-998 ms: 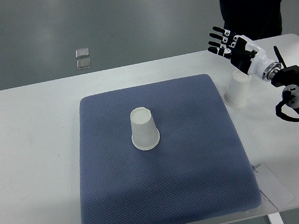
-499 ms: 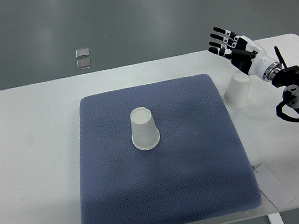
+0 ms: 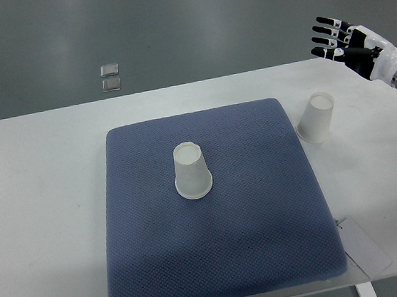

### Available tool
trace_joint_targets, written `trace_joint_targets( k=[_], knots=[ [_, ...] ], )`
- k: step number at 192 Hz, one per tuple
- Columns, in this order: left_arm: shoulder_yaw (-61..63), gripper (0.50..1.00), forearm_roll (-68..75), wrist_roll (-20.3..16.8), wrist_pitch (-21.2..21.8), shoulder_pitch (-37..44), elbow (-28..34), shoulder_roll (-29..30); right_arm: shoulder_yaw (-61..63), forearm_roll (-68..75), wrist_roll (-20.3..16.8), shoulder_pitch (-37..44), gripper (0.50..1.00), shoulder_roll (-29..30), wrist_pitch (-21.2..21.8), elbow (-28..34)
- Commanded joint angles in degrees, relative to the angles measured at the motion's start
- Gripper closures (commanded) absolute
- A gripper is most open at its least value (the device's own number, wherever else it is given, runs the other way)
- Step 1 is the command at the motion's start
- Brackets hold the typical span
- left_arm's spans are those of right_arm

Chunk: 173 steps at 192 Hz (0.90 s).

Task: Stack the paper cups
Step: 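Lower the right hand around the white paper cup beside the mat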

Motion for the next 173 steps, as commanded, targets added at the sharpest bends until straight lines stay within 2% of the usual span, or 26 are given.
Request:
trace_joint_targets(
  k=[1,66,113,173],
  knots=[
    [0.0,0.500,0.0,0.0,0.0,0.0,0.0,0.0,-2.7,-4.2,3.1,0.0,0.591,-2.2,-0.2,0.4],
    [0.0,0.500,0.0,0.0,0.0,0.0,0.0,0.0,-9.0,-8.9,7.5,-0.4,0.593,-3.6,-1.0,0.3],
    [0.0,0.500,0.0,0.0,0.0,0.0,0.0,0.0,-9.1,-24.0,12.2,-0.6,0.595,-3.3,-4.5,0.2],
    [0.0,0.500,0.0,0.0,0.0,0.0,0.0,0.0,-9.3,-35.0,12.6,-1.4,0.599,-1.8,-10.0,0.2]
  ],
)
